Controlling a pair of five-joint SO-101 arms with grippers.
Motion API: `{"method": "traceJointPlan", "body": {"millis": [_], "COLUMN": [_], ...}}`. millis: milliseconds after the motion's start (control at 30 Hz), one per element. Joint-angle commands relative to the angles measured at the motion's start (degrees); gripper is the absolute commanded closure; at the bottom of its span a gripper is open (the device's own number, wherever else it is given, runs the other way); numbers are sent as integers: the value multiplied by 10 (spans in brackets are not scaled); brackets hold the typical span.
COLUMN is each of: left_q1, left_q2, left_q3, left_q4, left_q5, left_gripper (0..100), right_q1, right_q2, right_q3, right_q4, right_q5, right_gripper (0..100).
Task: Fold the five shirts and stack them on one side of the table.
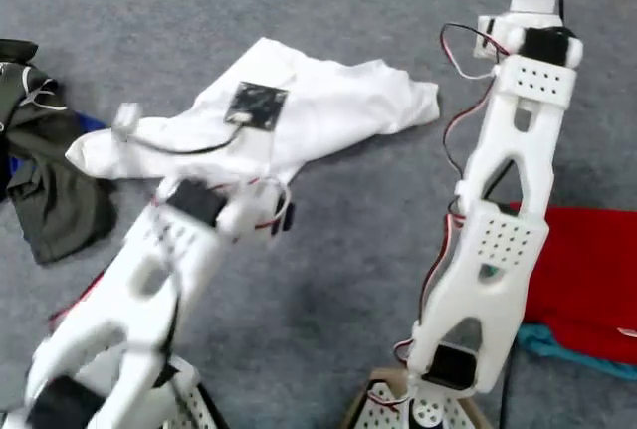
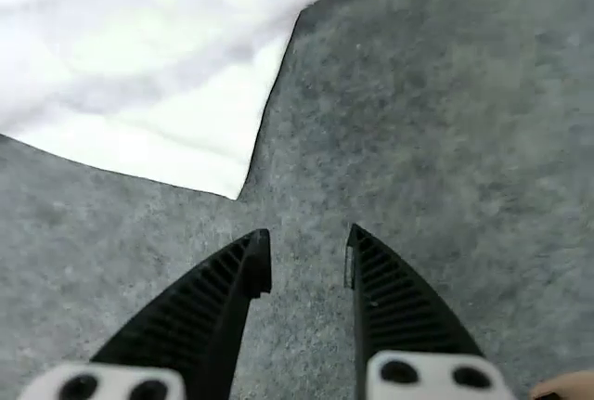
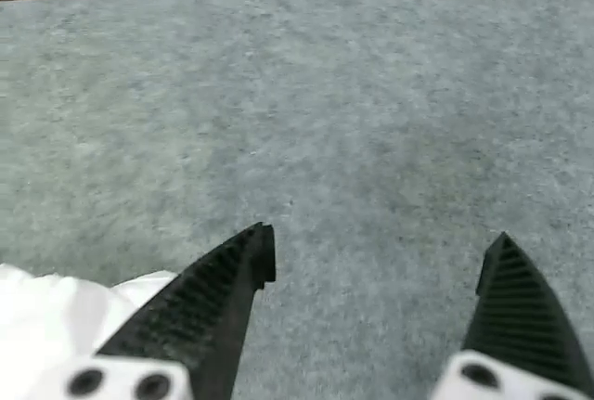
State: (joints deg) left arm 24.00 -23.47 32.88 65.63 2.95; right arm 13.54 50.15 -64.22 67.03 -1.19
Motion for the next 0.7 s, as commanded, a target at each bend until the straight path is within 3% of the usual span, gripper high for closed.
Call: {"method": "traceJointPlan", "body": {"millis": [0,200,400,667], "left_q1": [4,3,-40,-78], "left_q2": [139,276,293,297], "left_q3": [-84,-158,-176,-196], "left_q4": [4,30,-5,55], "left_q5": [4,4,-2,-36], "left_gripper": [857,858,900,810], "right_q1": [10,11,11,7], "right_q2": [15,41,42,44], "right_q3": [-80,-124,-123,-123], "right_q4": [24,37,37,37], "right_q5": [-4,-4,-4,-4], "right_gripper": [648,648,648,648]}}
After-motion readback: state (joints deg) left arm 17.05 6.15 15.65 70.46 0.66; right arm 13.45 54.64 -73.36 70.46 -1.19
